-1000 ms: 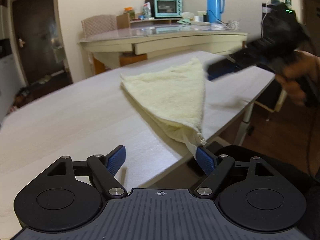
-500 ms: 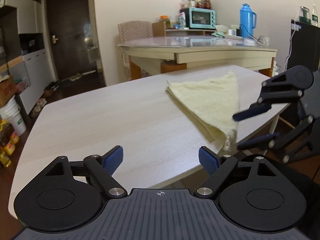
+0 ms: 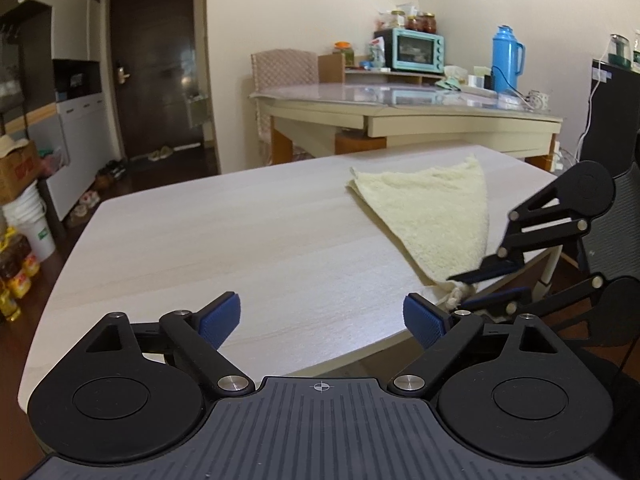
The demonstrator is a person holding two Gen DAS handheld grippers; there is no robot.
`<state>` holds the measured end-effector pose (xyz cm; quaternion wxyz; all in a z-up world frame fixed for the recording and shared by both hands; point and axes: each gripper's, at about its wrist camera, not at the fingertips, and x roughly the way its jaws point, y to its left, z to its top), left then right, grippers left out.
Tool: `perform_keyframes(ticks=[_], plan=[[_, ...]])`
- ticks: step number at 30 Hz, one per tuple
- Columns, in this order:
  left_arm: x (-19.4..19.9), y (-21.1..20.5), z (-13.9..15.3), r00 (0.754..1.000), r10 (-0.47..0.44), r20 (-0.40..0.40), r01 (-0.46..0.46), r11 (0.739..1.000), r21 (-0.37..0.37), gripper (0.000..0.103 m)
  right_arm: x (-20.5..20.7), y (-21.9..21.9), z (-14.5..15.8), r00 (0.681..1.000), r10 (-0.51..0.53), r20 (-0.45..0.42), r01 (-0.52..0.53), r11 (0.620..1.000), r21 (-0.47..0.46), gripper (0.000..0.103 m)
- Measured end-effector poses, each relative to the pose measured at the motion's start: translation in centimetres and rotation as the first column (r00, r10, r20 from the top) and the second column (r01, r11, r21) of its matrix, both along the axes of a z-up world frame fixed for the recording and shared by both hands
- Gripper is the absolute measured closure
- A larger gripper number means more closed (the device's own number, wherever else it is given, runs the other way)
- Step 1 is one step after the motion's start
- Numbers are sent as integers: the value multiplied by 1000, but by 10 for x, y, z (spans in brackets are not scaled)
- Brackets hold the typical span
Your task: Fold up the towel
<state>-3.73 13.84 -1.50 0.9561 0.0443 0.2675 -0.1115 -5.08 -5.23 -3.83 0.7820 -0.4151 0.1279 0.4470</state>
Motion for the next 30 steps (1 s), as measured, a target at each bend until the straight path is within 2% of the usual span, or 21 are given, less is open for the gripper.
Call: perform_keyframes(ticks=[5,7,11,17,24,26,28,30], plan=[[17,-3,9,999,-35,15,35,999,4,11,-8,-18,19,993,19,-112,-10,997,82,95],[33,-7,14,998,-60,18,60,998,8,11,-13,-33,31,982,39,-186,-16,993,121,95],[75,-21,23,989,-146,34,145,989,33,11,-20,-57,47,967,66,-247,-22,984,179,95],[144,-49,16,959,-282,-15,282,950,136,11,-30,-80,59,955,93,-281,-27,973,229,95],[161,-56,-8,949,-297,-108,314,919,238,11,-24,-89,59,941,124,-315,-32,959,282,95],[159,-52,-14,951,-287,-116,307,924,229,11,-19,-91,60,929,148,-339,-43,953,300,95],[161,-46,-18,955,-268,-130,289,939,187,11,-13,-92,61,920,169,-354,-51,946,319,95],[161,-45,-19,956,-264,-131,285,941,184,10,-3,-93,63,910,181,-372,-47,939,341,95]])
